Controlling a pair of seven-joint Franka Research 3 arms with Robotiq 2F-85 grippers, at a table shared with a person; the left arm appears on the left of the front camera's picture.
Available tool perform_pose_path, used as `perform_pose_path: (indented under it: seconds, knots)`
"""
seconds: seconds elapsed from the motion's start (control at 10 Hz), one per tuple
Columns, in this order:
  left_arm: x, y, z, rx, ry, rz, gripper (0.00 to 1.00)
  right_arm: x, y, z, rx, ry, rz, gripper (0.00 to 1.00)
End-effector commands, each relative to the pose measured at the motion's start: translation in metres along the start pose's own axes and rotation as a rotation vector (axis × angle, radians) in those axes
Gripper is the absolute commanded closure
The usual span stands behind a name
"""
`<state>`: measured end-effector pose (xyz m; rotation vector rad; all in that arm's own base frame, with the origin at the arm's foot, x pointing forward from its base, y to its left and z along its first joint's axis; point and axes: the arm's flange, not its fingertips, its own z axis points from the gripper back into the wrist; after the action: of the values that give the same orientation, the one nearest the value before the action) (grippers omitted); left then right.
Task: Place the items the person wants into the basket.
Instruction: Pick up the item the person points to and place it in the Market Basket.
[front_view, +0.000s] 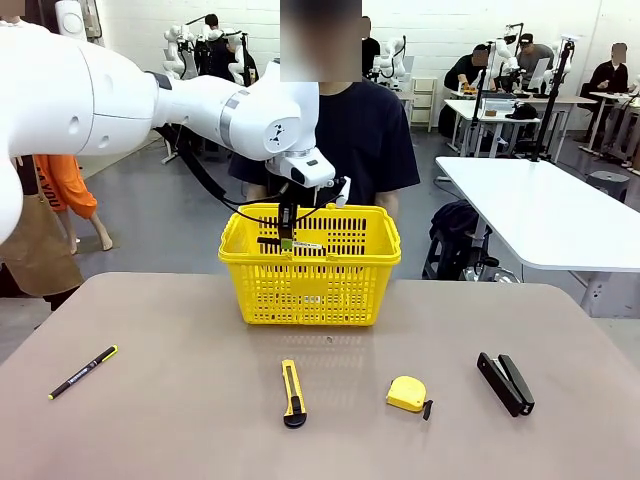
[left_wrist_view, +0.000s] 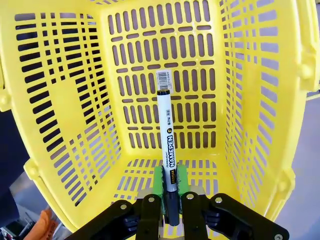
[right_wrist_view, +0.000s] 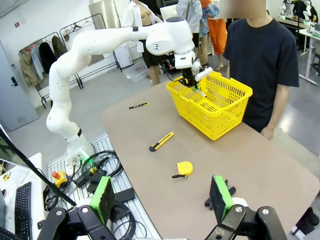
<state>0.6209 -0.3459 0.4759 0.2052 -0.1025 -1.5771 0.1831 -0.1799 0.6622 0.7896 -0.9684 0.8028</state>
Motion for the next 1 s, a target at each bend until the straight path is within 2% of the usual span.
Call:
perform_pose_path:
  seconds: [0.0,0.1,0.2,0.6,0.9]
  knots:
    - [0.004,-0.004,-0.001,0.027,0.042,0.047,0.88,0.001,-0.001,0.001,0.013,-0.012,0.014,0.0]
    - [0.005,-0.004,0.001,0.054,0.042,0.096,0.88,0.001,-0.001,0.001,0.013,-0.012,0.014,0.0]
    - [0.0,-0.001,-0.001,0.0,0.003,0.012,0.88,0.001,-0.001,0.001,0.013,-0.012,0.014,0.0]
    - [0.002,-0.001,-0.001,0.007,0.008,0.033,0.88,0.001,-0.001,0.001,0.013,-0.012,0.014,0.0]
    - [0.007,0.002,-0.033,-0.001,0.04,-0.008,0.88,0.001,-0.001,0.001,0.013,-0.012,0.014,0.0]
